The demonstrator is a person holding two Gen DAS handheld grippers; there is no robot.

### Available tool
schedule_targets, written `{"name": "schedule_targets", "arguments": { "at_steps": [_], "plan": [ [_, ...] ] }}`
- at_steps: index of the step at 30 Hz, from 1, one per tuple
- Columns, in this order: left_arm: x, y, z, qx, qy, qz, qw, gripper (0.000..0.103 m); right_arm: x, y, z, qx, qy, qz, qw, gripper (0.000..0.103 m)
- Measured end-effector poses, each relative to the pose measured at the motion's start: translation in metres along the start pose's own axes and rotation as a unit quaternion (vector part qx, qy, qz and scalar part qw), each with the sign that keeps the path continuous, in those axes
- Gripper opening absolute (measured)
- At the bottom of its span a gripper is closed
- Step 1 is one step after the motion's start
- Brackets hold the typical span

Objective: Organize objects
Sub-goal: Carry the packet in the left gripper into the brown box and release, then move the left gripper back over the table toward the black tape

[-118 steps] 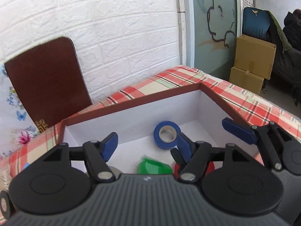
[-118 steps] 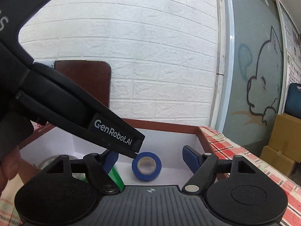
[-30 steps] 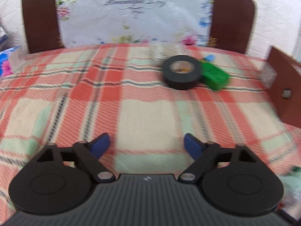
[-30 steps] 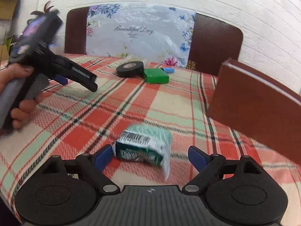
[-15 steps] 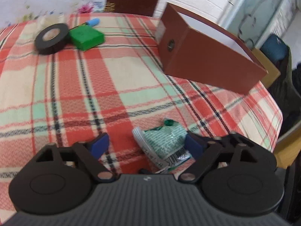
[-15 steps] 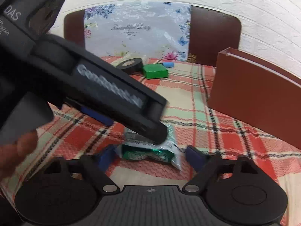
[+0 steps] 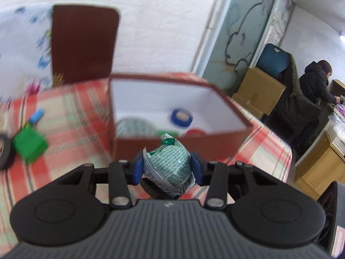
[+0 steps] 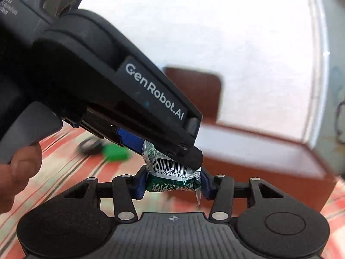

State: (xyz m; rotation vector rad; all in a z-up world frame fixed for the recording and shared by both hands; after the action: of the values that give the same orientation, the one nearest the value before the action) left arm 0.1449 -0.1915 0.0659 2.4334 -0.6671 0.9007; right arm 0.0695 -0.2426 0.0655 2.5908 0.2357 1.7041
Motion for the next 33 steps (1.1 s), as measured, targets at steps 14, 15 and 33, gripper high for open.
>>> {"name": "schedule_targets", "arguments": {
  "at_steps": [14, 15, 33],
  "plan": [
    [0.077, 0.015, 0.098, 0.078, -0.003, 0.023, 0.9967, 0.072, 0.011, 0.114, 0.071, -0.106, -0.027, 0.066, 0.992, 0.065],
    [0.073, 0.013, 0.096, 0.076, -0.004, 0.020, 0.9969, 0.072, 0.010, 0.114, 0.066, -0.107, -0.021, 0.068, 0.992, 0.067],
    [-0.011, -0.004, 0.020, 0.171, 0.015, 0.044, 0.9841, 0.077, -0.056, 0.032, 0.039, -0.003, -0.095, 0.156, 0.983, 0.076]
  ]
}}
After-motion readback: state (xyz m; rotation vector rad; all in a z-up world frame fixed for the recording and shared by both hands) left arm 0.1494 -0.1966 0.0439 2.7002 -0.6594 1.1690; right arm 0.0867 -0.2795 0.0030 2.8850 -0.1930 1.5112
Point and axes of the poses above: each gripper's, at about its wrist camera, not at the fingertips, and z roughly the way its jaws point, y to its right, x to its top, the point moved 7 cm from there along z, roughly the way its jaws point, and after that the axes turned 11 degrees about -y, right-handed, at the moved point
